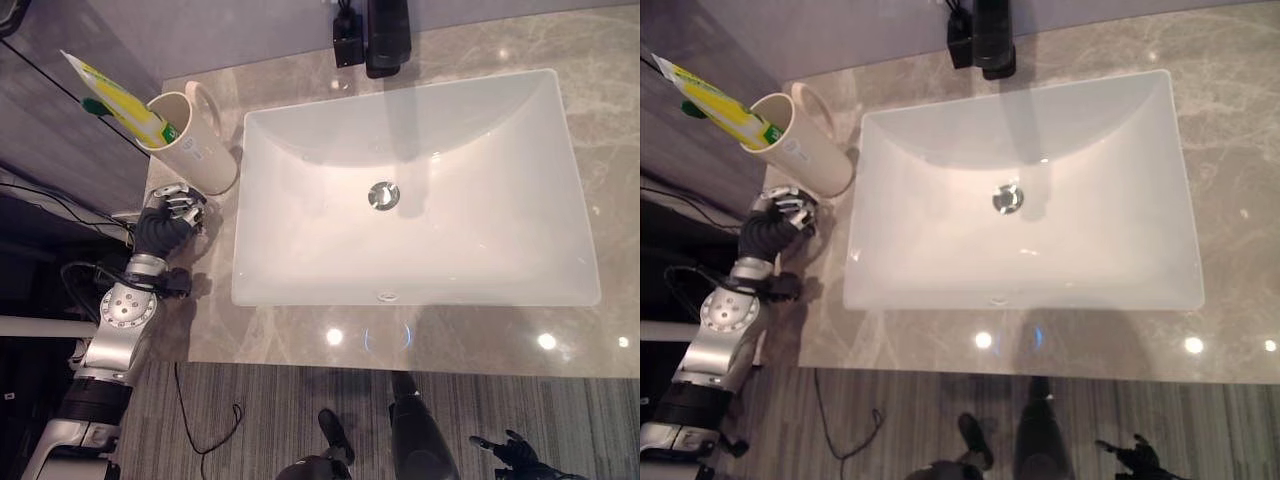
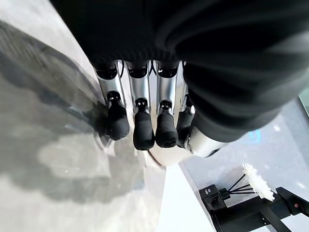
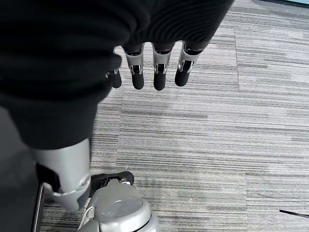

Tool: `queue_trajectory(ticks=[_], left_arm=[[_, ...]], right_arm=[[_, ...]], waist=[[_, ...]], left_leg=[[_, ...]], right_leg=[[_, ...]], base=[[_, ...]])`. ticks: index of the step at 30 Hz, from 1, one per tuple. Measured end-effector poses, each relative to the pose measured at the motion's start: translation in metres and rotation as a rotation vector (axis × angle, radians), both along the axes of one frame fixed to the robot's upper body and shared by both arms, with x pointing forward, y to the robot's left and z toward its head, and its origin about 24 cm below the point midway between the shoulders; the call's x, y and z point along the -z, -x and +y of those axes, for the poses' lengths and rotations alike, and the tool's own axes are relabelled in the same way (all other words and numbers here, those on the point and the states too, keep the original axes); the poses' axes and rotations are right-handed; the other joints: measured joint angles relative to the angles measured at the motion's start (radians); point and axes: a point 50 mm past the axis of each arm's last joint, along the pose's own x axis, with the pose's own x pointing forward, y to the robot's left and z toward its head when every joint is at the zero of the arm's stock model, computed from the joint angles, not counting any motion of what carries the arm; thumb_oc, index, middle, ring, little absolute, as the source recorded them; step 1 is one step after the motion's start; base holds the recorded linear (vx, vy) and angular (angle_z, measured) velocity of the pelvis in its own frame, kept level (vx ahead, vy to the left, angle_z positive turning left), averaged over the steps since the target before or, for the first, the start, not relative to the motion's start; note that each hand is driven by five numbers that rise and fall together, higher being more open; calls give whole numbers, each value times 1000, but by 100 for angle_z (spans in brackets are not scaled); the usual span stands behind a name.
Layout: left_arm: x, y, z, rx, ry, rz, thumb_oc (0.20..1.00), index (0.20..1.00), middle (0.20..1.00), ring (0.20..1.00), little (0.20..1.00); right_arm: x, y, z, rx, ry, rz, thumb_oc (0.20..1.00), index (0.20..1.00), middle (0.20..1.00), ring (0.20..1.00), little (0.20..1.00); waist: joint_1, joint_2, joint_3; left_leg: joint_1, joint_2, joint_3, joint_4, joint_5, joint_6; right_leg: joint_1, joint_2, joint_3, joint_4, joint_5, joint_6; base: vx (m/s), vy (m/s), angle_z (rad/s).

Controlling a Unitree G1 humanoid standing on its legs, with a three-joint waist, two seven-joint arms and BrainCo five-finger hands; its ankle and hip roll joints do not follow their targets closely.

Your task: Put brush and paste in cup on sink, flatten towel.

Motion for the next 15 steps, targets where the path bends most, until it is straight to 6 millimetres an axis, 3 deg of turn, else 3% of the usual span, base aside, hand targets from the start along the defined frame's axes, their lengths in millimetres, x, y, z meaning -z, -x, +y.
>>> queue_trajectory(ticks=[6,15], left_arm=[[0,-1,-1,2,1,-5,200,200,200,200,200],[-15,-29,5,-123,10,-62,200,200,200,200,200]], right_arm=[[1,0,2,0,-6,-5,1000,1000,1000,1000,1000],[2,0,6,21,-26,-23,1000,1000,1000,1000,1000]], waist=[[-1,0,0],[-12,-1,-1]], left_leg=[[2,1,7,0,0,0],[-10,6,15,-4,-1,-1]], right_leg=[[-3,6,13,0,1,-1],[-19,14,19,0,3,-1]], base=[[0,-12,-4],[6,-15,-3]])
